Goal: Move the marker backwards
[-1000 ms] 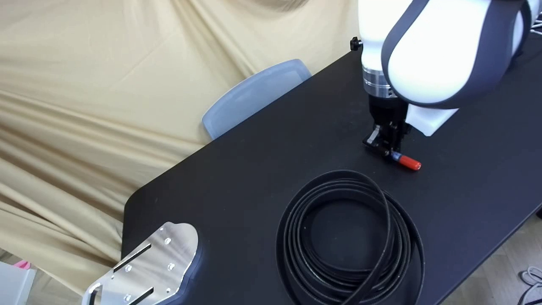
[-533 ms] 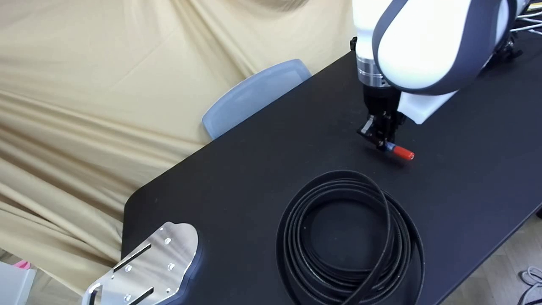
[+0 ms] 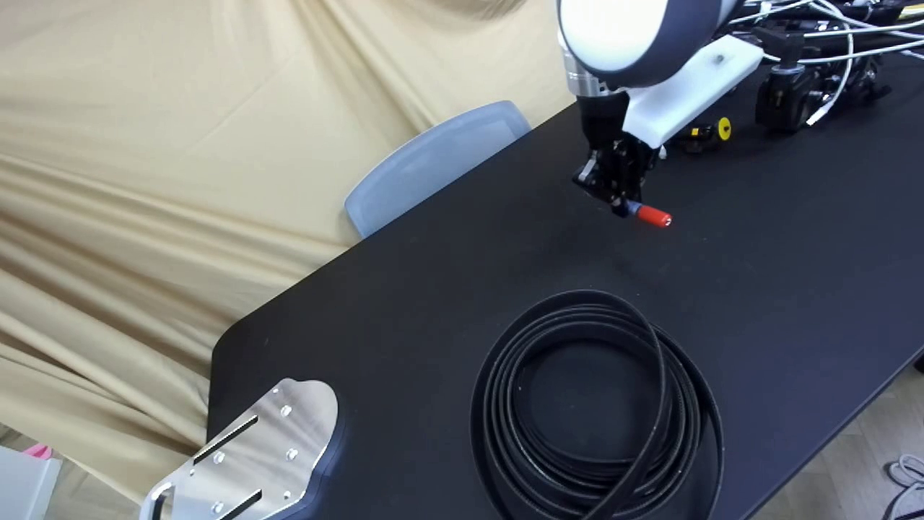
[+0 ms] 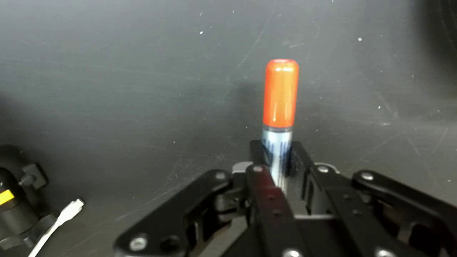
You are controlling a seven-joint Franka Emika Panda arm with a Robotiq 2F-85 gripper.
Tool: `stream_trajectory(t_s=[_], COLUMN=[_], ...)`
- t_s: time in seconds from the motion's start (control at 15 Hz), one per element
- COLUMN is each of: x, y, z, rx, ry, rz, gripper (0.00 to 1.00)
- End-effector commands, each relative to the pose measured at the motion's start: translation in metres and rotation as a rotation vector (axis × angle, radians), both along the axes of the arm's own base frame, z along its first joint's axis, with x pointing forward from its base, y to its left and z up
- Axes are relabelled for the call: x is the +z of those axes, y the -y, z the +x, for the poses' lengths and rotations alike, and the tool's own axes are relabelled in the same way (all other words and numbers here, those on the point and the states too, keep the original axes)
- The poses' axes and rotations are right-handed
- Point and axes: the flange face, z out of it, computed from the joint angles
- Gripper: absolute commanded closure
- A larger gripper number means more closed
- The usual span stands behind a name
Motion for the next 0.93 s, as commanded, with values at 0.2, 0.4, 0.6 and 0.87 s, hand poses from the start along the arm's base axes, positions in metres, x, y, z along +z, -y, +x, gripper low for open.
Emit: stream_trajectory(t_s=[0.2,0.4,0.6,0.87], x=[-0.021,-0.032,-0.042,-0.050], y=[0.003,0.005,0.008,0.008], z=[0.051,0.065,0.076,0.082], rx=[-0.025,-0.022,-0.025,-0.024], ry=[-0.049,-0.027,-0.019,-0.013], rz=[-0.026,-0.032,-0.036,-0.040], gripper=[0.95,0.95,0.95,0.83])
